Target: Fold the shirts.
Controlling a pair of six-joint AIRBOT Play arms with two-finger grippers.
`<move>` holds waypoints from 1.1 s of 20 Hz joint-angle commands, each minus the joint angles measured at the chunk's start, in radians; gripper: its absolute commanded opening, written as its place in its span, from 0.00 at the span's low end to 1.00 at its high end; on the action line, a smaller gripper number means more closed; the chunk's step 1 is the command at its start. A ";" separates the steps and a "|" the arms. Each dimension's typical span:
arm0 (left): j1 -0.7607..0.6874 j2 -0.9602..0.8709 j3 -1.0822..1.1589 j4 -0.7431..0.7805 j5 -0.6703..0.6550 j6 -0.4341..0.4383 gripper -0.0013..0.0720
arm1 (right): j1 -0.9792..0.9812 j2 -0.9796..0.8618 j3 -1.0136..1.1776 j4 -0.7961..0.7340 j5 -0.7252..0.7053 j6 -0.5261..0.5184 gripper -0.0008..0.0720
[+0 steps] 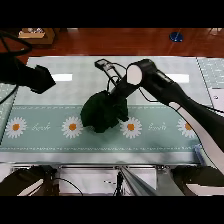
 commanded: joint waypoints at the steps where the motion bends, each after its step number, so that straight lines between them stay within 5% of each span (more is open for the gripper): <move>1: 0.000 0.001 -0.095 0.000 0.046 0.001 0.86 | 0.014 -0.060 -0.003 -0.192 0.072 0.042 0.05; 6: 0.000 0.000 -0.162 -0.064 0.153 0.001 0.86 | -0.006 -0.060 -0.003 -0.326 0.105 0.074 0.05; 7: 0.000 0.000 -0.171 -0.094 0.181 0.001 0.86 | -0.016 -0.060 -0.003 -0.326 0.103 0.081 0.14; 9: 0.000 -0.005 -0.188 -0.130 0.217 0.002 0.86 | -0.043 -0.055 -0.002 -0.337 0.129 0.077 0.53; 10: 0.000 -0.010 -0.198 -0.130 0.223 0.003 0.86 | -0.061 -0.044 -0.002 -0.363 0.148 0.075 0.61; 16: 0.004 -0.060 -0.362 -0.123 0.265 0.063 0.86 | -0.308 0.108 -0.002 -0.397 0.232 -0.005 0.65; 19: 0.004 -0.063 -0.513 -0.136 0.356 0.070 0.87 | -0.496 0.135 -0.003 -0.198 0.286 -0.074 0.67; 20: 0.005 -0.063 -0.569 -0.167 0.393 0.077 0.96 | -0.555 0.134 -0.003 -0.114 0.300 -0.092 0.72; 22: 0.036 -0.064 -0.667 -0.315 0.472 0.134 0.96 | -0.660 0.134 -0.007 0.041 0.316 -0.134 0.76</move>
